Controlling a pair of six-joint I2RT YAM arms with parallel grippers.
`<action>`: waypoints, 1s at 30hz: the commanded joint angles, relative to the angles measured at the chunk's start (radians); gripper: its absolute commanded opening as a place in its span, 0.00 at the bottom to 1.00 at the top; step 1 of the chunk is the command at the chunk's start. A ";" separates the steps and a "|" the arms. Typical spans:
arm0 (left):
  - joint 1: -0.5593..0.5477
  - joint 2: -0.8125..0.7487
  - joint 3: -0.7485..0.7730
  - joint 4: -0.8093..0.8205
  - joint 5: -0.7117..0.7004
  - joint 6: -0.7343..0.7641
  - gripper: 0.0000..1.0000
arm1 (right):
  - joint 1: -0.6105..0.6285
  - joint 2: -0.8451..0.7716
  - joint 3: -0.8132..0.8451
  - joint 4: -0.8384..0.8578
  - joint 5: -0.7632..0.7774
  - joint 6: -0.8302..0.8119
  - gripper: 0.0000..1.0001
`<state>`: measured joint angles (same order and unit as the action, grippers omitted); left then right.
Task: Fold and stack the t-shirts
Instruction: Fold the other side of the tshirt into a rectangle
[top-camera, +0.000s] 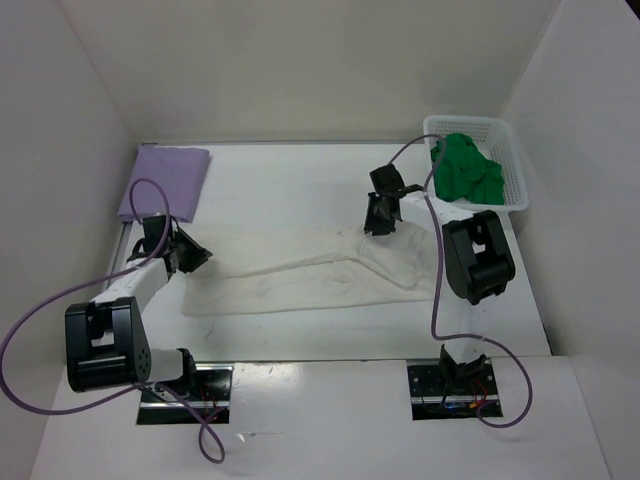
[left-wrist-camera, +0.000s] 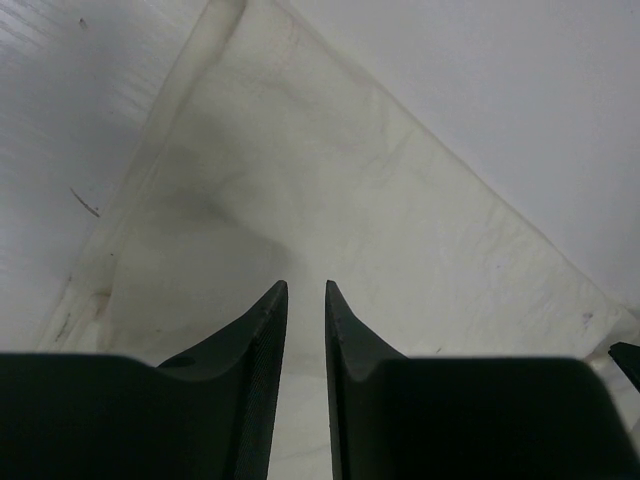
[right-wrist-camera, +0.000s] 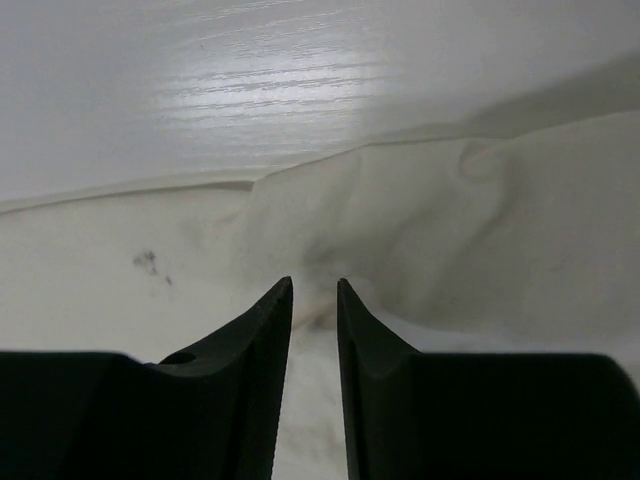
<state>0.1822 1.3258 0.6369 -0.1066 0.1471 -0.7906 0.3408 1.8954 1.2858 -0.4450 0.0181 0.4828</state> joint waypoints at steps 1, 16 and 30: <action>-0.001 -0.040 -0.006 0.027 -0.026 -0.004 0.28 | 0.018 0.025 0.049 -0.021 0.037 -0.007 0.29; -0.001 -0.020 0.004 0.038 0.014 -0.013 0.28 | 0.055 -0.116 -0.124 -0.037 -0.027 0.002 0.41; -0.001 -0.011 0.004 0.038 0.023 -0.004 0.28 | 0.055 -0.075 0.006 -0.052 0.071 0.002 0.40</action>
<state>0.1822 1.3094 0.6346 -0.0971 0.1562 -0.7921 0.3878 1.8320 1.2449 -0.4873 0.0406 0.4889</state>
